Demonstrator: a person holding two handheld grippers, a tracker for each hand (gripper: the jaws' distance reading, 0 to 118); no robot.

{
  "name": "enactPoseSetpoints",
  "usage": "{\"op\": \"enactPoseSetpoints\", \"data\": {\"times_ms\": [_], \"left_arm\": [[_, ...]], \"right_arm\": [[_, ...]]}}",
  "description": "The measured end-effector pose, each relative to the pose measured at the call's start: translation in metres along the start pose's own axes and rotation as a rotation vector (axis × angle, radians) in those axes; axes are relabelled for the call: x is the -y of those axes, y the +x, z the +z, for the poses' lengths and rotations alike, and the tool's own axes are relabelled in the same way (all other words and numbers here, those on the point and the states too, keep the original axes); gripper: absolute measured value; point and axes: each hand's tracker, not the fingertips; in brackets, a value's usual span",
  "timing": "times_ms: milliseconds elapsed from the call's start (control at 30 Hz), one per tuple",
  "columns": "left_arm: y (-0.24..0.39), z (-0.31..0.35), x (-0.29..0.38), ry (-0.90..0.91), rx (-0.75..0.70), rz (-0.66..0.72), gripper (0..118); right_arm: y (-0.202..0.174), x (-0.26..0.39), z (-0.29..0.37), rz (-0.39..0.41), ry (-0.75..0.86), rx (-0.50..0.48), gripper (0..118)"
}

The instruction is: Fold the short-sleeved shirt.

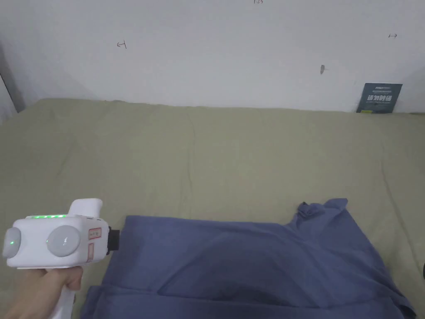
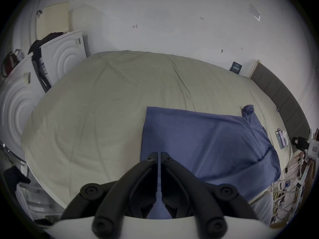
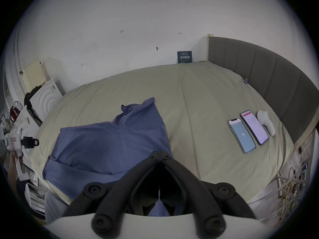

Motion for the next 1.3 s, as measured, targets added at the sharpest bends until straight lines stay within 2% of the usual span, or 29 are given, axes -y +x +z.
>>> {"op": "enactPoseSetpoints", "data": {"times_ms": [67, 100, 133, 167, 200, 333, 500, 600, 633, 733, 767, 800, 833, 1067, 1100, 1133, 1167, 1200, 1300], "left_arm": [[0.004, -0.025, -0.01, -0.022, -0.001, 0.016, 4], [0.002, -0.038, -0.015, -0.022, 0.002, 0.026, 15], [0.0, -0.053, -0.023, -0.032, -0.002, 0.033, 44], [0.002, -0.067, -0.028, -0.061, -0.021, 0.033, 102], [0.001, -0.082, -0.032, -0.098, -0.028, 0.037, 118], [0.007, -0.125, -0.049, -0.133, -0.097, 0.003, 117], [0.009, -0.162, -0.056, -0.185, -0.11, -0.018, 117], [0.01, -0.169, -0.055, -0.242, -0.089, -0.075, 111], [0.011, -0.163, -0.054, -0.235, -0.097, -0.075, 101], [0.011, -0.145, -0.057, -0.184, -0.075, -0.109, 33], [0.011, -0.14, -0.057, -0.182, -0.057, -0.116, 21], [0.013, -0.137, -0.057, -0.199, -0.042, -0.114, 21], [0.022, -0.125, -0.053, -0.161, -0.016, -0.106, 5], [0.032, -0.125, -0.049, -0.178, -0.043, -0.085, 5], [0.031, -0.128, -0.052, -0.171, -0.049, -0.097, 5], [0.031, -0.129, -0.052, -0.17, -0.053, -0.102, 5], [0.032, -0.129, -0.052, -0.17, -0.054, -0.101, 5], [0.032, -0.129, -0.052, -0.17, -0.055, -0.1, 5], [0.03, -0.134, -0.053, -0.172, -0.051, -0.073, 5]], "right_arm": [[0.001, -0.01, -0.017, 0.009, -0.023, -0.001, 0], [0.0, -0.013, -0.022, 0.012, -0.028, 0.002, 0], [0.001, -0.015, -0.028, 0.014, -0.03, 0.003, 0], [0.001, -0.017, -0.034, 0.01, -0.031, 0.006, 0], [0.004, -0.021, -0.038, 0.006, -0.033, 0.008, 0], [0.015, -0.027, -0.058, -0.001, -0.047, 0.013, 0], [0.025, -0.032, -0.076, 0.018, -0.084, 0.039, 0], [0.028, -0.033, -0.083, 0.036, -0.103, 0.04, 0], [0.029, -0.033, -0.086, 0.042, -0.107, 0.042, 0], [0.032, -0.035, -0.095, 0.04, -0.125, 0.037, 0], [0.033, -0.036, -0.099, 0.038, -0.13, 0.031, 0], [0.033, -0.037, -0.103, 0.04, -0.142, 0.023, 0], [0.032, -0.04, -0.109, 0.052, -0.157, 0.013, 0], [0.029, -0.063, -0.146, 0.103, -0.195, 0.029, 1], [0.031, -0.066, -0.151, 0.108, -0.212, 0.024, 13], [0.031, -0.069, -0.158, 0.106, -0.227, 0.024, 44], [0.031, -0.072, -0.166, 0.1, -0.263, 0.022, 101], [0.031, -0.072, -0.174, 0.096, -0.306, 0.0, 118], [0.025, -0.075, -0.188, 0.094, -0.348, -0.023, 117]]}}
